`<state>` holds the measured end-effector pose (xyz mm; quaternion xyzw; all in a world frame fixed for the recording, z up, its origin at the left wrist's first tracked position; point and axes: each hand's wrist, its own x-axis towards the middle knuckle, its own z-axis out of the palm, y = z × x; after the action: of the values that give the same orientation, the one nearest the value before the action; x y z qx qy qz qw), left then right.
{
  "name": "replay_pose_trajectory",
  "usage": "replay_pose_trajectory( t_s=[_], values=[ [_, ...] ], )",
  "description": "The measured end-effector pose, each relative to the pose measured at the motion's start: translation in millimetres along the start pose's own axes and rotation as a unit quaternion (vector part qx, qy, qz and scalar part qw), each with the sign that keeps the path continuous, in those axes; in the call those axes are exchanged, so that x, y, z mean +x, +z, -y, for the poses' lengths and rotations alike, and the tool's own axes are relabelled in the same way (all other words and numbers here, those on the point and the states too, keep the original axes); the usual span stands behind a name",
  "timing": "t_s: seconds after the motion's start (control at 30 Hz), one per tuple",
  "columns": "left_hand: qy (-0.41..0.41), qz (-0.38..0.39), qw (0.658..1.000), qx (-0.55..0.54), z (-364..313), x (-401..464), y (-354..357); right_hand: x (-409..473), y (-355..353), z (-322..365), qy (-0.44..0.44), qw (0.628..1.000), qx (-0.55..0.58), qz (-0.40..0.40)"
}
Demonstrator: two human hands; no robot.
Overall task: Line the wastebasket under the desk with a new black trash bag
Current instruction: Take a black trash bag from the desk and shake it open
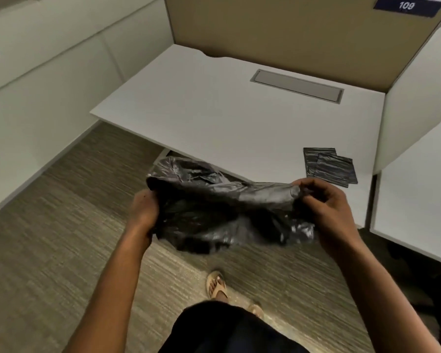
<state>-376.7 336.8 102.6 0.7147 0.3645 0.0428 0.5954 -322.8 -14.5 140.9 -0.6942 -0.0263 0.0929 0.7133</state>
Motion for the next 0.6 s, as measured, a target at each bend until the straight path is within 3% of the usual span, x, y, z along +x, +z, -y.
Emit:
replay_pose_trajectory(
  t_s=[0.07,0.13,0.23,0.3,0.37,0.43,0.5,0.6],
  values=[
    [-0.065,-0.014,0.998,0.004,11,-5,-1,5,1,-20,0.057,0.996,-0.033,-0.054],
    [-0.074,-0.026,0.997,0.022,21,-16,3,5,0,-44,0.061,0.982,-0.162,-0.080],
    [-0.039,-0.012,0.998,0.046,34,-34,15,-6,-1,-73,-0.014,0.904,-0.424,0.050],
    [-0.034,0.045,0.998,0.034,35,-46,25,-14,5,-81,0.019,0.849,-0.505,0.151],
    [-0.013,0.128,0.992,0.014,35,-53,34,-20,9,-86,0.047,0.825,-0.534,0.178],
    [0.015,0.203,0.979,-0.031,36,-59,39,-23,13,-88,0.041,0.834,-0.528,0.153],
    [0.031,0.256,0.965,-0.049,35,-61,40,-26,20,-84,0.007,0.869,-0.477,0.128],
    [0.063,0.295,0.953,-0.032,29,-57,41,-27,36,-75,-0.044,0.901,-0.399,0.161]
  ],
)
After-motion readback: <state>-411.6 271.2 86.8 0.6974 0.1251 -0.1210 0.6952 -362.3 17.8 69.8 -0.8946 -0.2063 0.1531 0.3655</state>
